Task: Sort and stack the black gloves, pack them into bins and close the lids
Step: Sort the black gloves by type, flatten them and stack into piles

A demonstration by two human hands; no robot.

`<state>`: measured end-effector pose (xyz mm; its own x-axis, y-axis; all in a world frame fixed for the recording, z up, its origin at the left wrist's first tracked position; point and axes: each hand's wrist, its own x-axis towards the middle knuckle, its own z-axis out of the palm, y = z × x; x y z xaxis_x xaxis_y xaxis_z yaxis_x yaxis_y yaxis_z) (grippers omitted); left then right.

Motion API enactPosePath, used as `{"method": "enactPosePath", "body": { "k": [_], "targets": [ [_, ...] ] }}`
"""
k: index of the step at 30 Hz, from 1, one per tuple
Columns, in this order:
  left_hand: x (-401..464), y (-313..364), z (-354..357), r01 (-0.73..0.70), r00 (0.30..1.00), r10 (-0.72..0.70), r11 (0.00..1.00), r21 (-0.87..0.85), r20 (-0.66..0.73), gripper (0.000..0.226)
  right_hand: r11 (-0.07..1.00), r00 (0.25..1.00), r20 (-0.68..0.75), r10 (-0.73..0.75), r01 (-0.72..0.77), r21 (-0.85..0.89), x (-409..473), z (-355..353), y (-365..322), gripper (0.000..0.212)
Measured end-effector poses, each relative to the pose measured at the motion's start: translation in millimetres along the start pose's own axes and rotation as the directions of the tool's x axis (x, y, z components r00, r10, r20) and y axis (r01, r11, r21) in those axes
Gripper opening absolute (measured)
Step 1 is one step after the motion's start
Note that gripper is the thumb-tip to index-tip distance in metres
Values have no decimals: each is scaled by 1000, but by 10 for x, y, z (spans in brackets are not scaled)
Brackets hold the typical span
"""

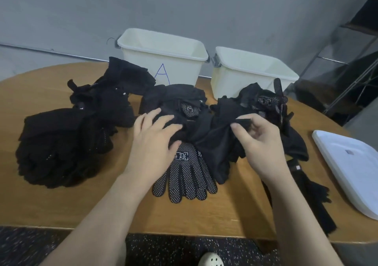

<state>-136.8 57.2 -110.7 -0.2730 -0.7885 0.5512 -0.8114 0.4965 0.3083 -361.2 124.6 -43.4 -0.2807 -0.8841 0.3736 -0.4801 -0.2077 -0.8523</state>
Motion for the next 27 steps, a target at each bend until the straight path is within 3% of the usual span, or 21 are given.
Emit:
{"method": "enactPosePath", "body": {
  "k": [3,15,19,21,23,27],
  "targets": [
    [-45,-63,37,-21,1000,22,998,-58,11,16,999,999,52,1,0,-33,-11,-97,146,8],
    [-137,-119,-23,39,987,-18,991,-126,162,20,974,995,-36,94,-85,212,-140,-438,271,10],
    [-173,43,-138,18,987,6,990,-142,161,46,943,994,13,108,-106,316,-198,-427,204,13],
    [-213,203,-227,39,985,15,950,-311,170,56,926,994,43,104,-112,359,-232,-409,165,14],
    [-270,395,-301,101,983,-5,849,-518,183,58,913,993,73,97,-118,390,-262,-383,142,13],
    [-343,655,-338,226,974,-153,690,-688,166,39,907,987,139,77,-128,401,-348,-252,94,8]
  ]
}}
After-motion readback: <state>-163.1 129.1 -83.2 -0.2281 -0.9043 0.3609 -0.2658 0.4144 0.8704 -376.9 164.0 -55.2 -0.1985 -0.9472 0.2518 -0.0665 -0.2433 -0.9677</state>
